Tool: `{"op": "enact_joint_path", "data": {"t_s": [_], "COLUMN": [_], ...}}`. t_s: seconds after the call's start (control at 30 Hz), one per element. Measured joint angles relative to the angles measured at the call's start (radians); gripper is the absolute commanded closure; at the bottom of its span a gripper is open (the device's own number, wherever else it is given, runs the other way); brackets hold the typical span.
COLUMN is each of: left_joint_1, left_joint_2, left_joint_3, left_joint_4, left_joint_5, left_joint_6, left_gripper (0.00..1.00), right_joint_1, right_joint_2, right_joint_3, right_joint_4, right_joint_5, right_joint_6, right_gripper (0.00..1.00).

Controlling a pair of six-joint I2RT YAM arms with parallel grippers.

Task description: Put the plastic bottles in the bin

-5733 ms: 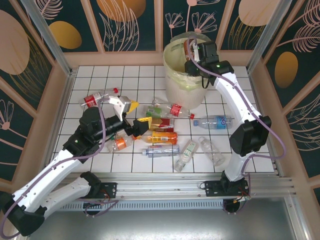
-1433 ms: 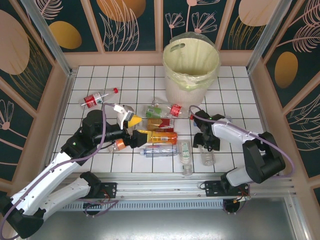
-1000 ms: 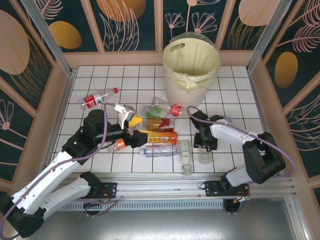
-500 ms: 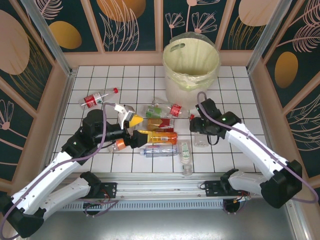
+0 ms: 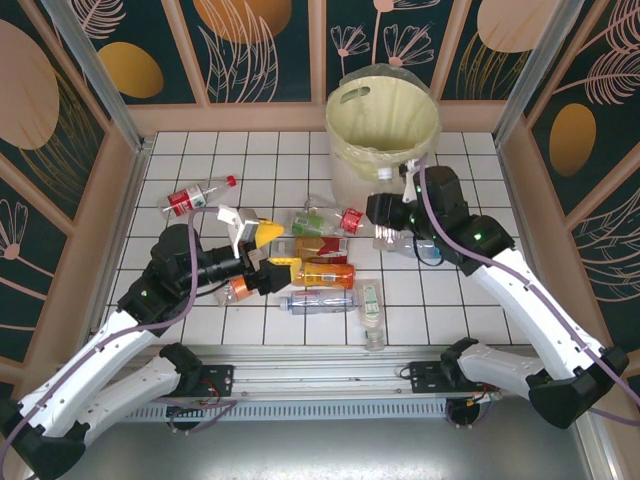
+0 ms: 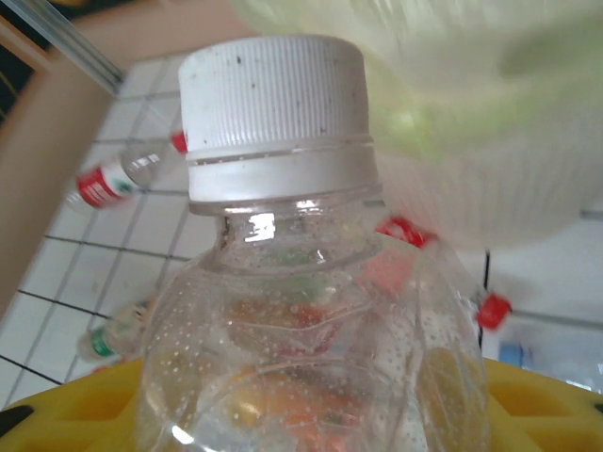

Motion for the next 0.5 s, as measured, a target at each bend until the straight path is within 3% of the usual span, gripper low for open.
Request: {"op": "enact_joint_path", "data": {"t_s": [0.27,0.5], "left_joint_1": [0.0,0.0], "left_joint_2": [-0.029,0.047], "left_joint_3": [0.001,0.016], "left_joint_4": [0.073,0.154], "left_joint_5": [-0.116,-0.152], "left_joint_6": [-0.01,-0.043], "left_gripper": [0.01,0.02], "right_joint_1": [-0.01,-0.038], "right_joint_2": [0.116,0.287], "right_joint_3": [0.182,0.402], "right_joint_4": [0.132,0.226], "right_joint_5": [0.003,0.0], "right_joint_6": [-0.084,-0.129], "right_gripper": [0.41,0.41]}}
